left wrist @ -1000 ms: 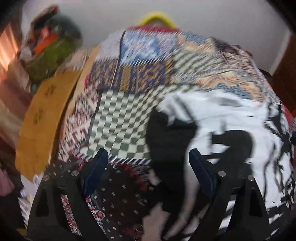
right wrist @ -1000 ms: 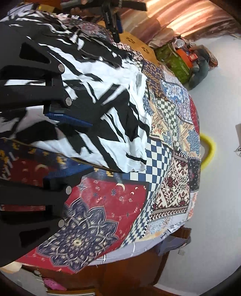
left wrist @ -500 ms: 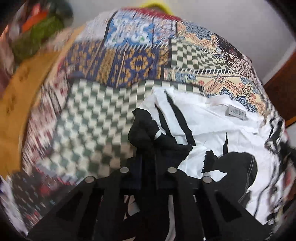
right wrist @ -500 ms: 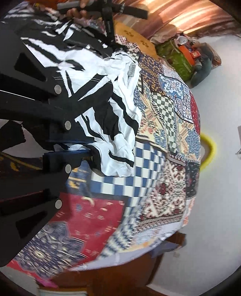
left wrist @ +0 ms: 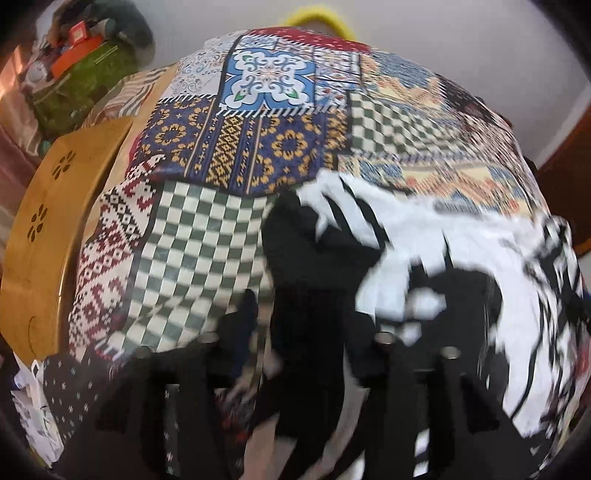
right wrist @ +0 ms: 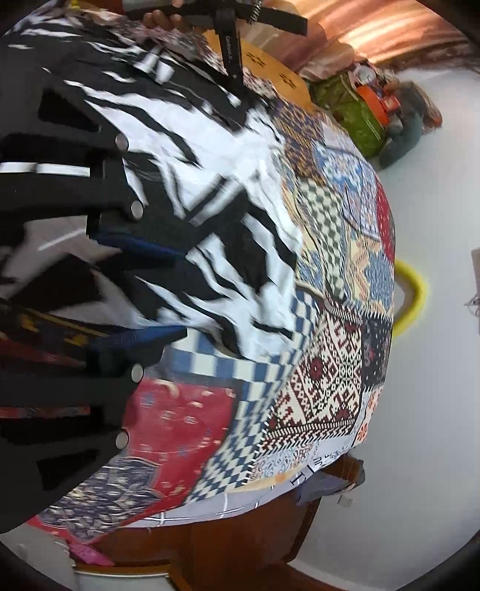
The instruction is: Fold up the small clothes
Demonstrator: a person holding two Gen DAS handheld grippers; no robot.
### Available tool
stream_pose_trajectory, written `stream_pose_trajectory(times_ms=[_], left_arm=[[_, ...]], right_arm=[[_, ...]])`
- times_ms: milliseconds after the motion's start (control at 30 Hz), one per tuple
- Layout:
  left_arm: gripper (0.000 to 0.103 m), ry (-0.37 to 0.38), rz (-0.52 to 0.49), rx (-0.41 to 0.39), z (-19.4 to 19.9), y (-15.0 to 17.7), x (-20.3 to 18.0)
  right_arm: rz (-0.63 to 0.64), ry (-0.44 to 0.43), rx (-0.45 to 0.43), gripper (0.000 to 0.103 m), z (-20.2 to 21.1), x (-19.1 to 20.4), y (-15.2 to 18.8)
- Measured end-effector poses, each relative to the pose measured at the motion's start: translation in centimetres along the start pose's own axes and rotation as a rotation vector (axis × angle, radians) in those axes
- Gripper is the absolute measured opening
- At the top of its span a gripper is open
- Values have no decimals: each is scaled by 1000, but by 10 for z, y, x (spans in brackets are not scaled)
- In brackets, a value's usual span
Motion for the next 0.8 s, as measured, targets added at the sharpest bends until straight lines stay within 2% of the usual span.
stream_pose_trajectory(times_ms=[167, 267, 333, 533, 800], left_arm=[[58, -37, -130, 17, 21, 44, -2], [64, -63, -173, 11, 34, 69, 1], [67, -70, -181, 5, 45, 83, 6], [68, -78, -189, 28, 73, 123, 22], [71, -56, -172, 93, 102, 180, 43]], right_arm=[[52, -6, 33, 40, 16, 15, 30], [68, -2, 36, 43, 29, 21, 47], [60, -19, 47, 46, 38, 23, 59], [64, -23, 101, 46, 62, 28, 92], [27, -13, 99, 48, 102, 23, 125]])
Point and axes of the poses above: each gripper's, at about its wrist camera, not at the fingertips, and z roughly against the way its jaws point, x to its left, y to its underside, the point moved 3 cm from there along -z, roughly the way its jaws point, and after that the axes turned 5 degrees about -x, right-handed, at the moved point
